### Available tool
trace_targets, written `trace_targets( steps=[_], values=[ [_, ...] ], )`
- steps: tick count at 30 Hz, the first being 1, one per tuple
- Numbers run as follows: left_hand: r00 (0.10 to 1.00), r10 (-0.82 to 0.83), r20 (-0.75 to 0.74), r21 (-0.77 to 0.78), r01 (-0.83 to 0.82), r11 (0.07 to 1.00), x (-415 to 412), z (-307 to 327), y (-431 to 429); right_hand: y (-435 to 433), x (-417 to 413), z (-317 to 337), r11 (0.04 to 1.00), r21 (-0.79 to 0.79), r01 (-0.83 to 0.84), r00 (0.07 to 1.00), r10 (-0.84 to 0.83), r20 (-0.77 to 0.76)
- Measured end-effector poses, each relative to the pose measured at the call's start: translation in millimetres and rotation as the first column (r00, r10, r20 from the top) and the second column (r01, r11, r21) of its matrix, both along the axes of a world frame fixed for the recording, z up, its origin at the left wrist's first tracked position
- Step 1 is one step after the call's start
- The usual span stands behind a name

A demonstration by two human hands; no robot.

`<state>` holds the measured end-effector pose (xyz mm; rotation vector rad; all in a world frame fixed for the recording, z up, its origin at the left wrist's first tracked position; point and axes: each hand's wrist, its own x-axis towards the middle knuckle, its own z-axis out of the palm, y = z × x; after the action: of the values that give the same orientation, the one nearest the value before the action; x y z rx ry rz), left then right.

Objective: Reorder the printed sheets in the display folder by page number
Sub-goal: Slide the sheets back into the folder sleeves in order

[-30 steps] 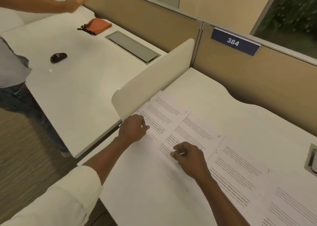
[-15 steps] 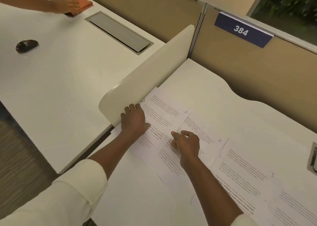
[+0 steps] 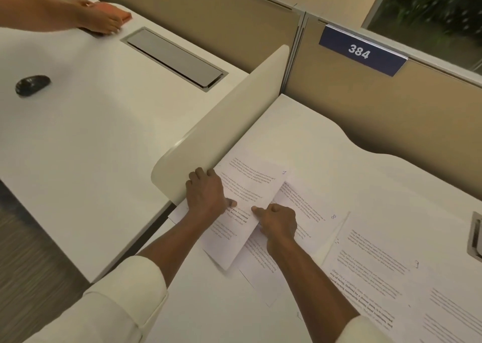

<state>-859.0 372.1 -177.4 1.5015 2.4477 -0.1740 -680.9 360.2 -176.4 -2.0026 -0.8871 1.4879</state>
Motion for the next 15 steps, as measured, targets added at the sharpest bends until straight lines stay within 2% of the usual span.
trace_targets(
  steps=[6,9,12,15],
  values=[
    [0.996,0.057,0.065,0.088,-0.063,0.994,-0.8,3.1,-8.5,-11.5,-1.9,13.9,0.966,0.192,-0.174,0.979,0.149,0.136],
    [0.987,0.100,0.125,0.106,-0.114,0.988,-1.4,6.2,-14.7,-21.1,7.9,20.1,0.925,0.287,-0.250,0.967,0.222,0.125],
    [0.943,0.165,0.290,0.130,-0.210,0.969,-1.4,12.5,-23.2,-31.4,24.6,25.5,0.897,0.347,-0.275,0.961,0.251,0.113],
    [0.824,0.215,0.524,0.155,-0.340,0.928,5.0,23.9,-37.8,-45.2,46.7,32.1,0.888,0.378,-0.260,0.965,0.254,0.067]
  ],
)
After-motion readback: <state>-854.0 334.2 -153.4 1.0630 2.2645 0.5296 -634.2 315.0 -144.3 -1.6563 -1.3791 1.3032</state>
